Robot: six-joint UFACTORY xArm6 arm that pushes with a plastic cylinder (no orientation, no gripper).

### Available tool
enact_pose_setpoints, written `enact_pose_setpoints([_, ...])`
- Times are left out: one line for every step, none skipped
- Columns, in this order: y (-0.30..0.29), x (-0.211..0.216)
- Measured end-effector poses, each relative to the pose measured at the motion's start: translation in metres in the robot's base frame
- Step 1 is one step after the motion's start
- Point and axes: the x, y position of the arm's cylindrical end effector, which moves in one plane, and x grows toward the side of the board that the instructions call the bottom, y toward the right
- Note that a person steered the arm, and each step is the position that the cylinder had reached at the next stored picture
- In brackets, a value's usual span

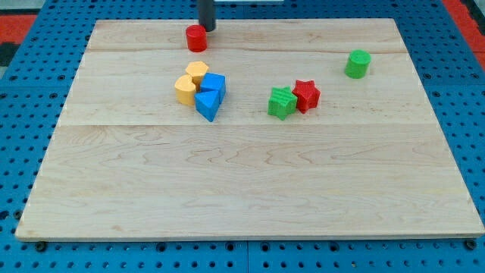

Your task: Move the red circle towards yellow hexagon

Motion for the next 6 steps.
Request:
enact_pose_setpoints([-0.026,0.025])
enact_pose_setpoints([0.005,0.028])
enact_pose_setpoints([0.013,0.001])
enact_pose_setpoints([0.051,-0.001])
enact_pose_setpoints([0.032,0.017])
enact_pose_setpoints([0.03,0.028])
